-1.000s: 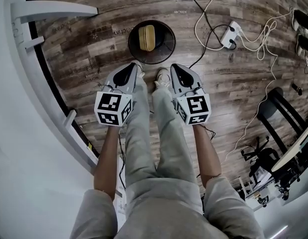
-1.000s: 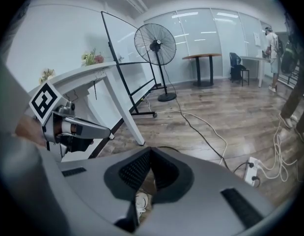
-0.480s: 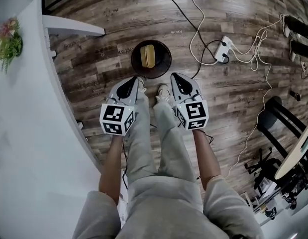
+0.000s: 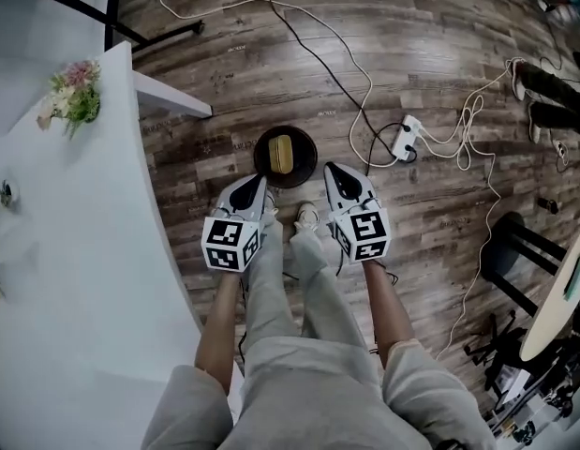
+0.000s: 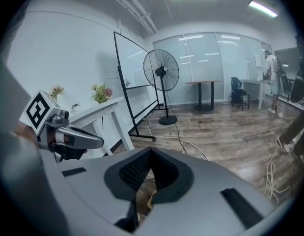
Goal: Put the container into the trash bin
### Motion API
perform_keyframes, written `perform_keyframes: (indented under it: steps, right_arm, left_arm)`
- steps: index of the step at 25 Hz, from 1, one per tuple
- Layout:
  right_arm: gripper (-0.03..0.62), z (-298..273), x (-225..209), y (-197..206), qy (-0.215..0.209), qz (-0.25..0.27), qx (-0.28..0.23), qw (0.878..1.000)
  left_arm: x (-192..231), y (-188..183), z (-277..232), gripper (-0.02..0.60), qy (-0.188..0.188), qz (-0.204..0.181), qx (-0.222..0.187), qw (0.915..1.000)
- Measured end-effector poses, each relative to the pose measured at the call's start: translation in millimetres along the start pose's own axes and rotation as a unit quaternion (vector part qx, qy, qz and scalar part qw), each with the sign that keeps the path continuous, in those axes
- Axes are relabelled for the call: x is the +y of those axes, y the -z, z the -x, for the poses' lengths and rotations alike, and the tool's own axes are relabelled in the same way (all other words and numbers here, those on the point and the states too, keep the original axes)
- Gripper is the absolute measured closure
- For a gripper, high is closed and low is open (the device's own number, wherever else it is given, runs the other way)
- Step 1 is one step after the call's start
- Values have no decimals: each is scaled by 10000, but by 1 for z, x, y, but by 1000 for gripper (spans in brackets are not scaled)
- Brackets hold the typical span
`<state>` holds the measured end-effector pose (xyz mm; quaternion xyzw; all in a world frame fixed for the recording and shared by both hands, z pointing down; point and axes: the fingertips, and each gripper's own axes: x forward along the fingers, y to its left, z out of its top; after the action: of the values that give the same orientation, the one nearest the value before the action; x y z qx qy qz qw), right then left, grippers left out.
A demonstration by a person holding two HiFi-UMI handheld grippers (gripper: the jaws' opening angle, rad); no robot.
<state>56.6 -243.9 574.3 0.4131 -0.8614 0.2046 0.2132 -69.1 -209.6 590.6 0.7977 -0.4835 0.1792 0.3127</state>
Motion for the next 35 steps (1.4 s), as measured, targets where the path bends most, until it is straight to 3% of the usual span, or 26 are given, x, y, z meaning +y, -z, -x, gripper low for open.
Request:
perform_keyframes:
  steps: [28, 35]
  right_arm:
    - [580, 107, 4, -144, -9, 340, -780, 9964]
    - [580, 133, 13, -154, 29, 417, -815, 9958]
  left_arm:
    - [-73, -138, 86, 571, -340, -478, -741, 9955]
    - [-82, -141, 113, 571, -431, -497, -790, 9947]
